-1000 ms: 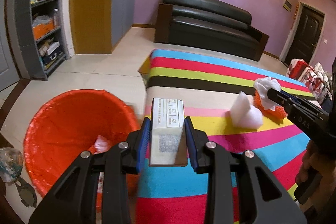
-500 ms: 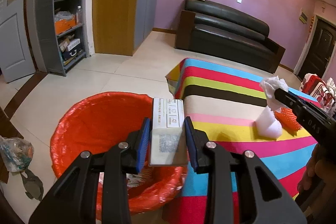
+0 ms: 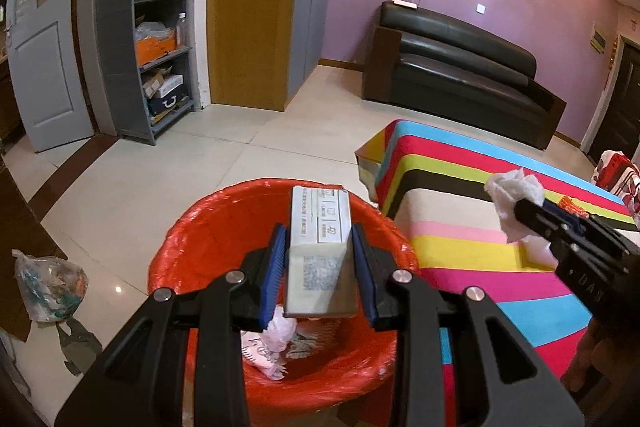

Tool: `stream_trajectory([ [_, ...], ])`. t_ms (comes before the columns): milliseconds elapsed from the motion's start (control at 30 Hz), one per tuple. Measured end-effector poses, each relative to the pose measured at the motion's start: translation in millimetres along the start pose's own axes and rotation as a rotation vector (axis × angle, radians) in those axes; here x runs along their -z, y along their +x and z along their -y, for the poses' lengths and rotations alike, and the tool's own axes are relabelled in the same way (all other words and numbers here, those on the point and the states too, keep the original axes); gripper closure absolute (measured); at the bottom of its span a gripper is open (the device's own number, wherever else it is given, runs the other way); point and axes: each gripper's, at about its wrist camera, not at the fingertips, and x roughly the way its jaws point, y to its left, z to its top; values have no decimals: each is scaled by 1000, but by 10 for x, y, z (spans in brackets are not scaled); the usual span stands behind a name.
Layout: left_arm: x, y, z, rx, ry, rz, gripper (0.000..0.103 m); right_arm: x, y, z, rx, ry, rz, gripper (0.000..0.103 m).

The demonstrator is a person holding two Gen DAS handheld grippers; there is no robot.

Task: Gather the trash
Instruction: 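Carry the paper slip and tissue over the wastebasket and open both tools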

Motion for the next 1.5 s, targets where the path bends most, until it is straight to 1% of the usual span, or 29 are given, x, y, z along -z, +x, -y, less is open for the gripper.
stream_trajectory([
  [267, 17, -41, -199, -24, -21, -4, 71, 96, 159, -393, -53, -53, -39, 77],
  [633, 19, -97, -405, -52, -44, 1, 71, 200, 324, -754, -103, -92, -79, 77],
  [967, 14, -131, -499, -61, -64, 9, 71, 304, 433, -946, -140, -125, -121, 77],
  [1167, 3, -135, -540, -65, -73, 11, 71, 294, 469, -995, -148, -128, -121, 76],
  [1233, 4, -134, -546, -66, -75, 13, 71, 298, 485, -1016, -149, -131, -125, 75],
  [1300, 6, -138, -548, -63, -79, 12, 70, 312, 485, -1006, -150, -130, -129, 70],
  [1333, 10, -136, -549, -65, -78, 11, 67, 313, 490, -1011, -150, -131, -130, 68],
  [1400, 16, -145, -551, -65, -85, 11, 57, 311, 488, -1013, -150, -128, -126, 56],
  [1500, 2, -152, -583, -70, -93, 14, 57, 299, 481, -1021, -151, -131, -119, 55],
])
